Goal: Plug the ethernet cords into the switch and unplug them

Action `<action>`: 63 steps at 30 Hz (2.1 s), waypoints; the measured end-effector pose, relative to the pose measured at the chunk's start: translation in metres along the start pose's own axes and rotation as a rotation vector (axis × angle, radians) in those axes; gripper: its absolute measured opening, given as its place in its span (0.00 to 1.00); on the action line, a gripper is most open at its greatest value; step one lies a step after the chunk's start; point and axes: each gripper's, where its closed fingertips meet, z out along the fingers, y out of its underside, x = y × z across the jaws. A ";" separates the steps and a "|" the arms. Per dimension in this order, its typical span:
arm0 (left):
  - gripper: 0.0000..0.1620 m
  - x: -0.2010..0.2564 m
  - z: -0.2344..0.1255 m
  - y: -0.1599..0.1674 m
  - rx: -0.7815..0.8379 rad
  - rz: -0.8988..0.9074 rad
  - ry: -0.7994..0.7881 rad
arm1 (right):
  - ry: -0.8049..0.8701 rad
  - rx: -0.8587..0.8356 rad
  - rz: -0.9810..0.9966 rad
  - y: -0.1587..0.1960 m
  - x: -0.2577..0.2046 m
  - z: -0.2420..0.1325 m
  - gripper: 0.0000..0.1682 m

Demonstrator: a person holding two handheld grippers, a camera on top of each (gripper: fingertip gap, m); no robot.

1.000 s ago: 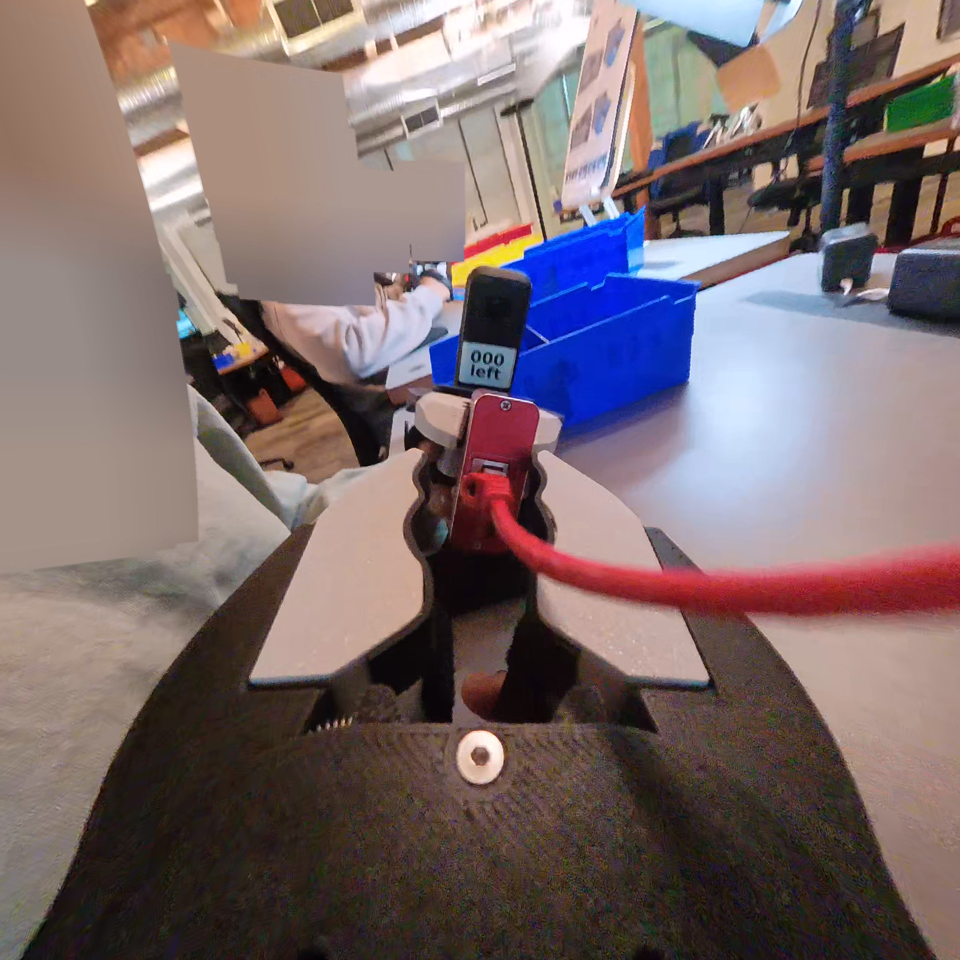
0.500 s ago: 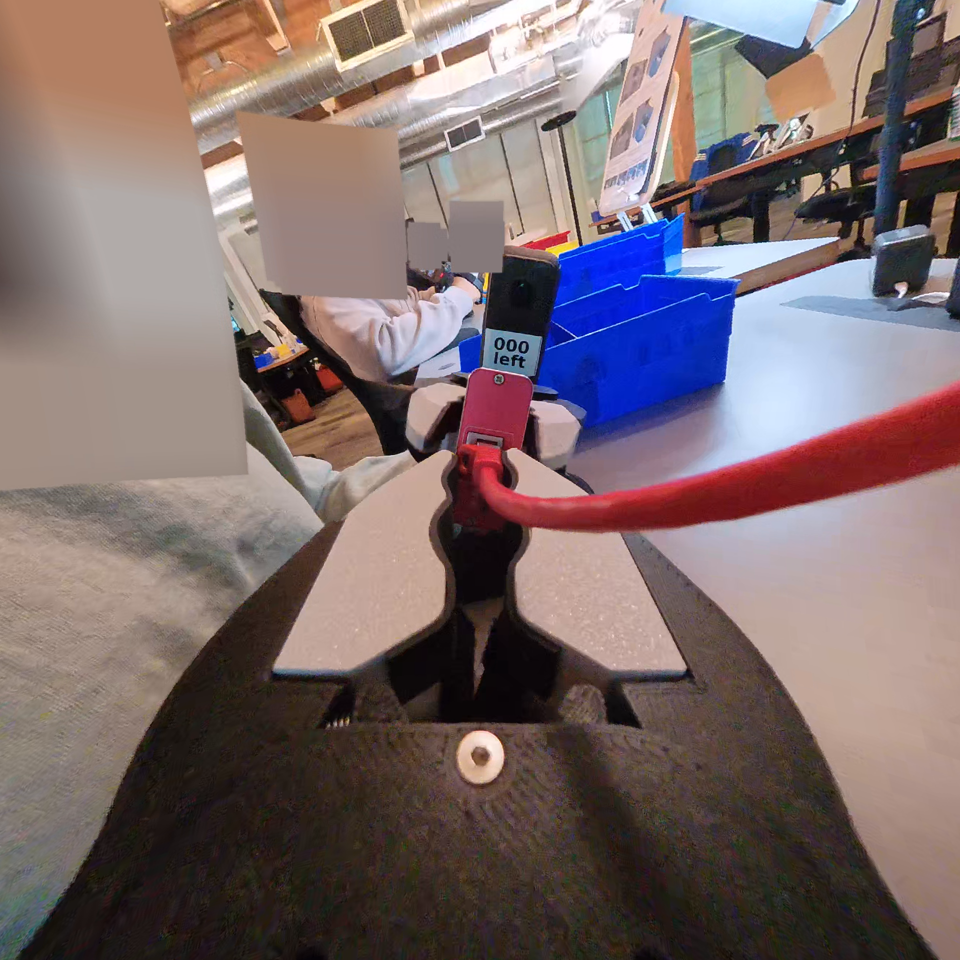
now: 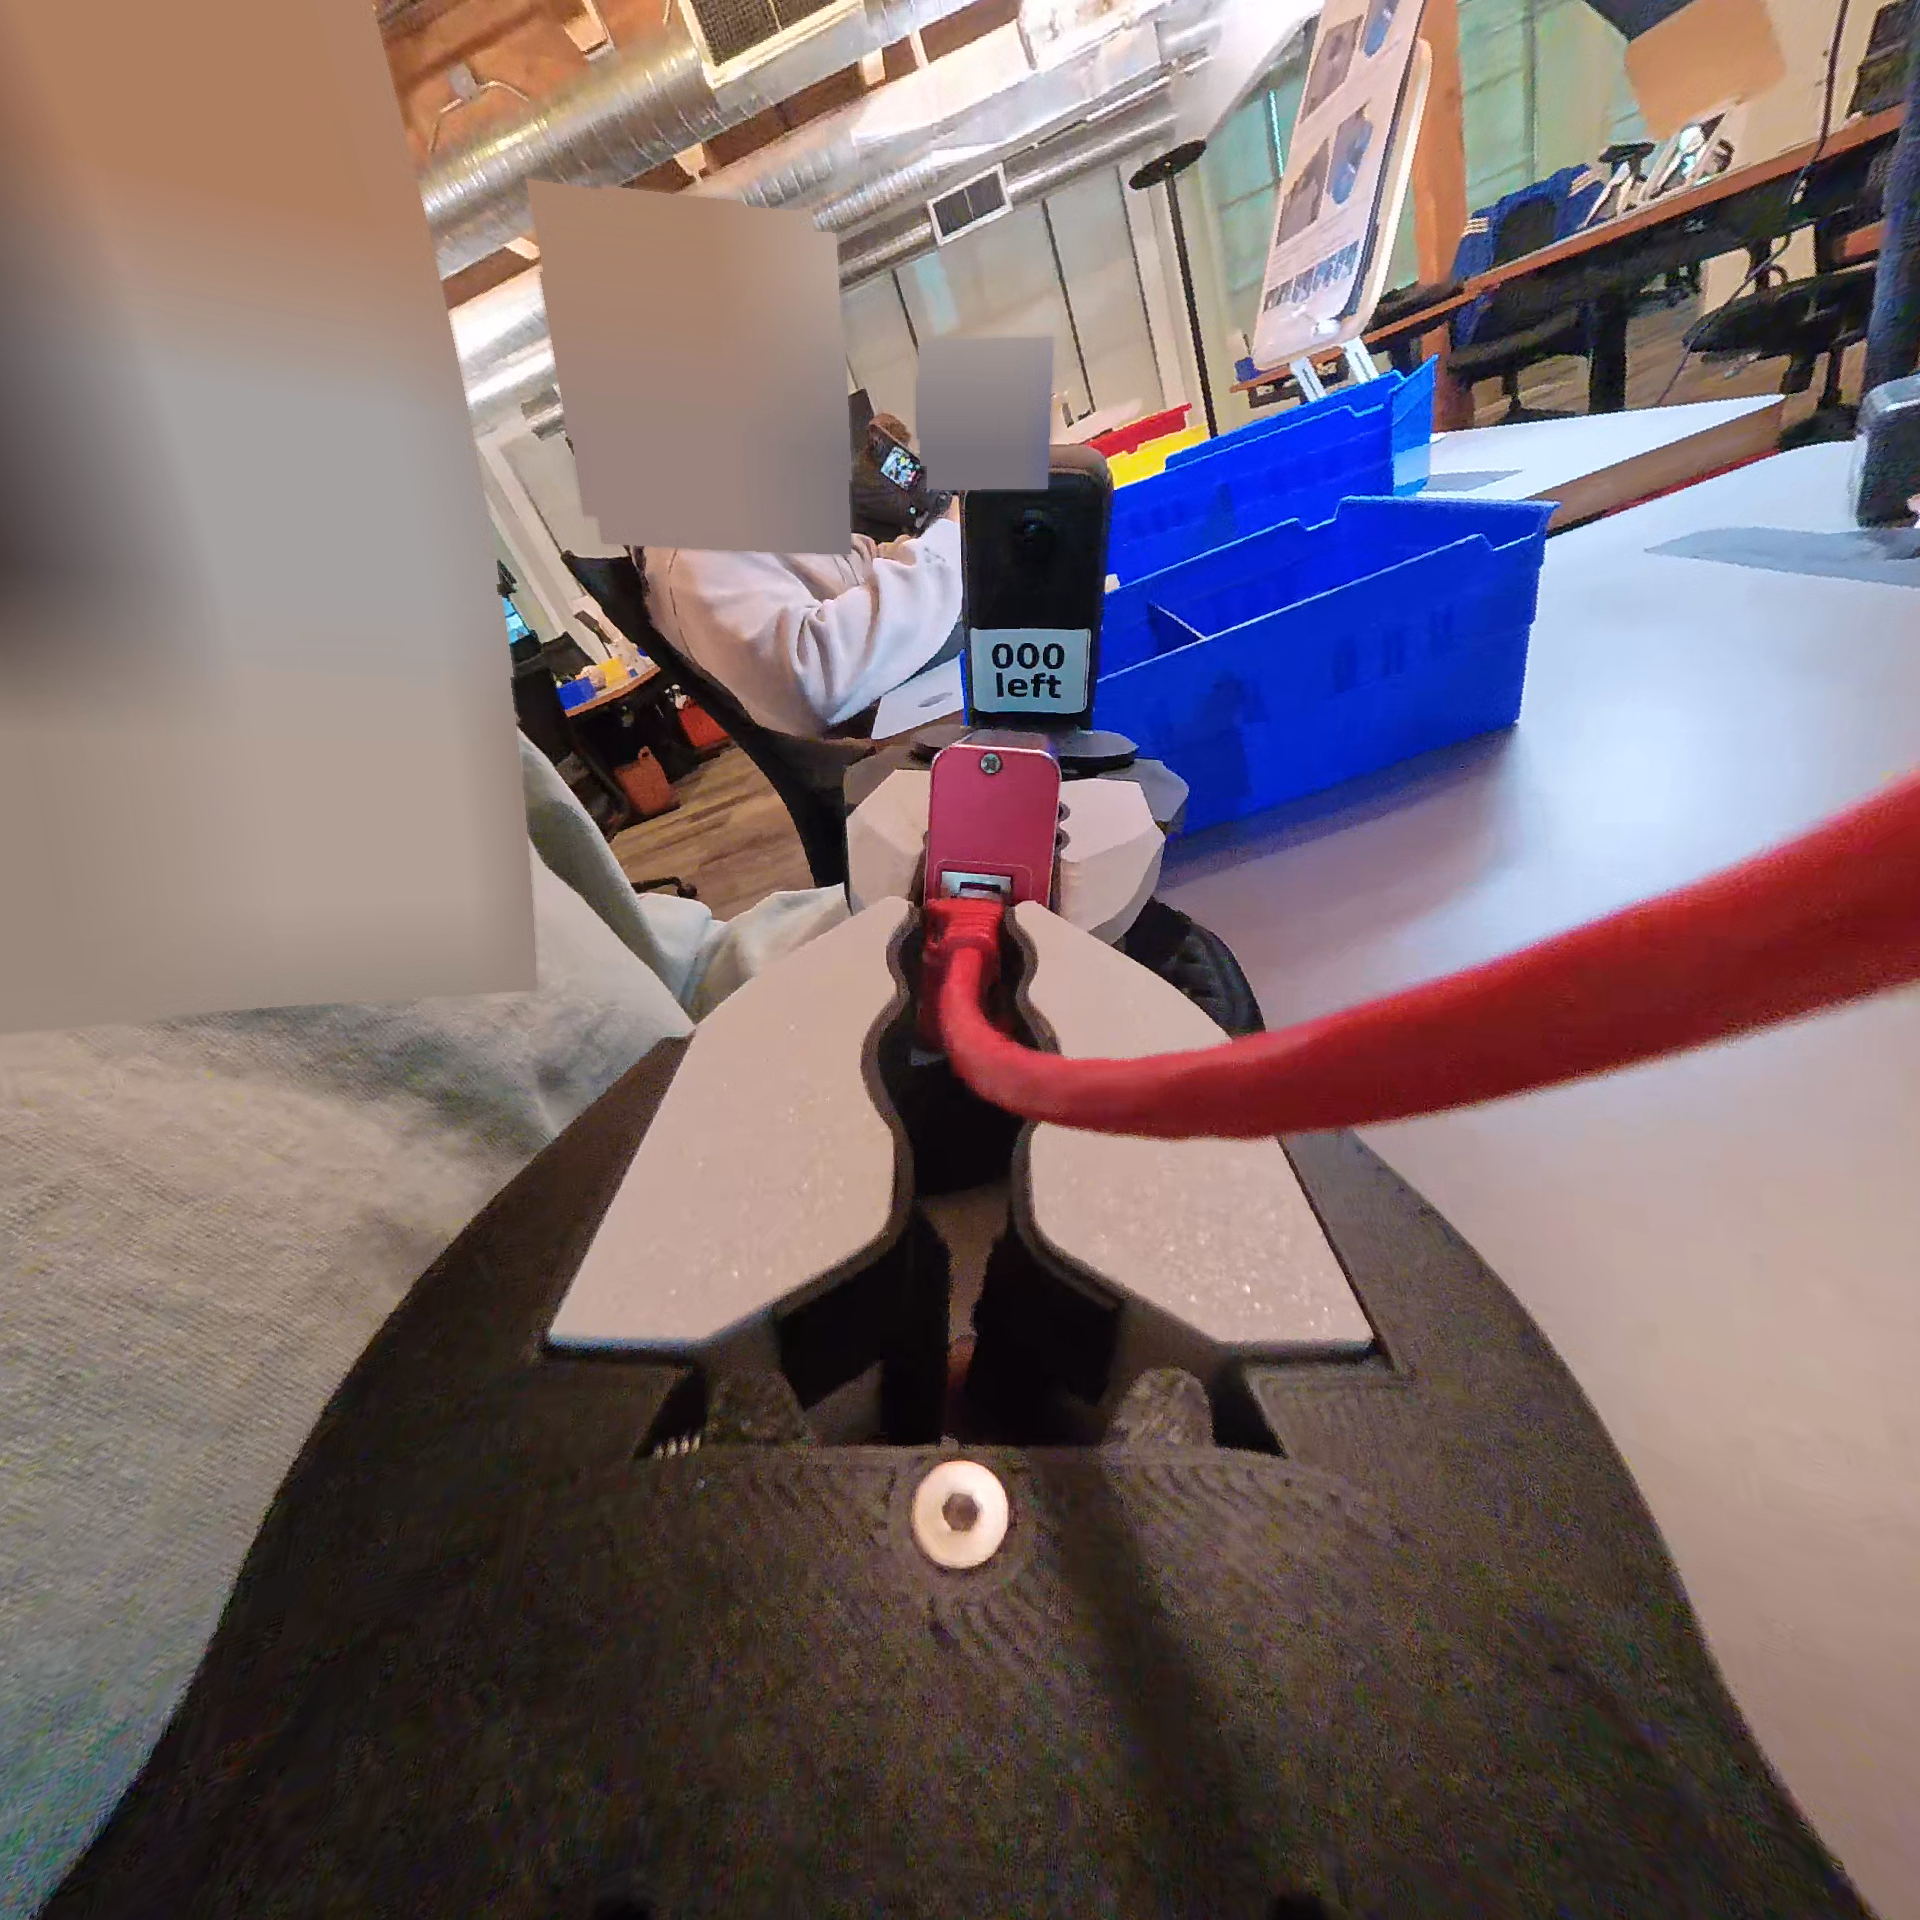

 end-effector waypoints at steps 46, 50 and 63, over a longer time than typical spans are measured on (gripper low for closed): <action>0.18 -0.010 -0.016 -0.020 0.149 -0.076 -0.024 | 0.911 -0.492 -0.347 -0.029 -0.003 -0.246 0.07; 0.18 -0.013 -0.018 -0.020 0.150 -0.092 -0.033 | 0.916 -0.669 -0.192 0.002 -0.021 -0.287 0.07; 0.17 -0.013 -0.014 -0.011 0.101 -0.094 -0.029 | 0.898 -0.740 0.220 0.053 -0.031 -0.342 0.08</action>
